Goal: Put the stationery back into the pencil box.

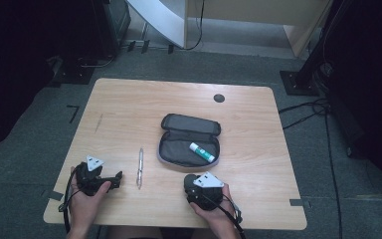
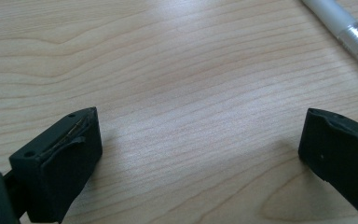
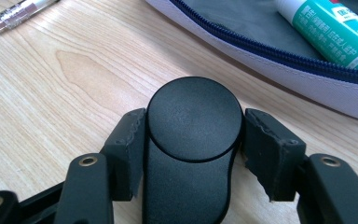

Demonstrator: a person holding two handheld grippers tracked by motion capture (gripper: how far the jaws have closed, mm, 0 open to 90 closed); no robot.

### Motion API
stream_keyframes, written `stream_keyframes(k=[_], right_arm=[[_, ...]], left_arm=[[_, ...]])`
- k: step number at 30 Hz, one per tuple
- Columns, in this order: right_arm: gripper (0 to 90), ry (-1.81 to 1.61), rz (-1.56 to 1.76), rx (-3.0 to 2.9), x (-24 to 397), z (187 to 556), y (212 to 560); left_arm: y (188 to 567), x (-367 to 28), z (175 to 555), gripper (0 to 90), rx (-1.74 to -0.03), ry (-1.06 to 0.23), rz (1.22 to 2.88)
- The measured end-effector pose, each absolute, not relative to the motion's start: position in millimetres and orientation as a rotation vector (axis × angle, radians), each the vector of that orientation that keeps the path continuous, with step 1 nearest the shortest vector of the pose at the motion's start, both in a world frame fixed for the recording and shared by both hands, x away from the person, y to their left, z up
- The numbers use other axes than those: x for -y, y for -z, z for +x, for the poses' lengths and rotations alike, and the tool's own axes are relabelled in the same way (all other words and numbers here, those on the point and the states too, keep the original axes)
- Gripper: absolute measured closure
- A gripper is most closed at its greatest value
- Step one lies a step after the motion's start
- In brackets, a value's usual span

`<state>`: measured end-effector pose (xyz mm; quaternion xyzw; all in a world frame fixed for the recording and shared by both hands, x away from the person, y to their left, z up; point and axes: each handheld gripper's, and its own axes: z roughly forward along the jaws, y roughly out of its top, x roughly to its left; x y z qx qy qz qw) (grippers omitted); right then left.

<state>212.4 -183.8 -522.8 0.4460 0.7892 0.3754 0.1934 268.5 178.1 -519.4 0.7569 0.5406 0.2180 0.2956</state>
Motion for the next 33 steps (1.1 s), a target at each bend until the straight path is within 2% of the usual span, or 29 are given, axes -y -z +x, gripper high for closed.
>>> stream_keyframes(k=[7, 18, 33], right_arm=[[41.8, -1.039, 1.261, -2.211, 186, 213, 520], [41.9, -1.129, 1.259, -2.163, 193, 219, 488], [41.9, -1.195, 1.224, -2.11, 195, 226, 465]], left_arm=[[519, -178, 269, 0.0, -1.438, -0.58, 2.014], [519, -178, 269, 0.0, -1.438, -0.58, 2.014], [519, -178, 269, 0.0, -1.438, -0.579, 2.014]])
